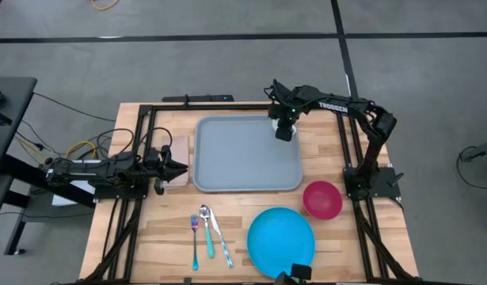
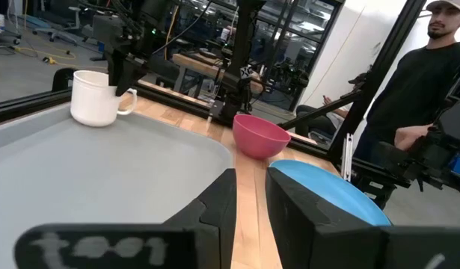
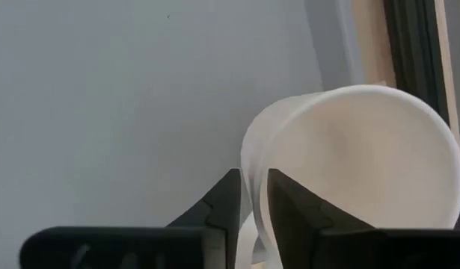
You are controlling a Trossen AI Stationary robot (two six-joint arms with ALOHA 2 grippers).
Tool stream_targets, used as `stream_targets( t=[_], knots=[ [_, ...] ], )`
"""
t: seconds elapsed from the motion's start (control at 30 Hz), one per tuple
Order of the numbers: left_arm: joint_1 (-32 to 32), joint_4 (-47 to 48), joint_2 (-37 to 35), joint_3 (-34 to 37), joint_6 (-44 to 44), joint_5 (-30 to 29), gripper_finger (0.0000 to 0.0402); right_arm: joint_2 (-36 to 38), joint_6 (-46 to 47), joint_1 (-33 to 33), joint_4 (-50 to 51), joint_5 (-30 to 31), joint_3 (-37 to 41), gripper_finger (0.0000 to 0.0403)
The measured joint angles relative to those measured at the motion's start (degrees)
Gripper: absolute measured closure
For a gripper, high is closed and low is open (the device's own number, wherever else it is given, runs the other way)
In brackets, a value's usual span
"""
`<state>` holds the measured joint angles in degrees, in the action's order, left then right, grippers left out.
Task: Set up tray
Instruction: Put the blue plate on the bottom right of the blue tray
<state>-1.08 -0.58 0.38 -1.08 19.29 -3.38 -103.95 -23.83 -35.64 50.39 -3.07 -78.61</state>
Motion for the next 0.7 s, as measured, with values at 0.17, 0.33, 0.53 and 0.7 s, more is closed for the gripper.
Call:
stream_targets(
  t=[0.17,0.33,0.53,0.7],
  knots=[
    [0.0,0.0,0.0,0.0,0.0,0.0,0.0340,1.7,1.6,0.0,0.9,-0.3,-2.7,0.0326],
    [0.0,0.0,0.0,0.0,0.0,0.0,0.0340,4.8,6.4,1.0,5.2,-1.5,-7.5,0.0309],
    [0.0,0.0,0.0,0.0,0.0,0.0,0.0340,11.4,18.9,5.2,8.4,-14.4,-10.2,0.0286],
    [0.0,0.0,0.0,0.0,0.0,0.0,0.0340,15.4,22.8,13.7,12.3,-14.9,-10.2,0.0275]
  ],
)
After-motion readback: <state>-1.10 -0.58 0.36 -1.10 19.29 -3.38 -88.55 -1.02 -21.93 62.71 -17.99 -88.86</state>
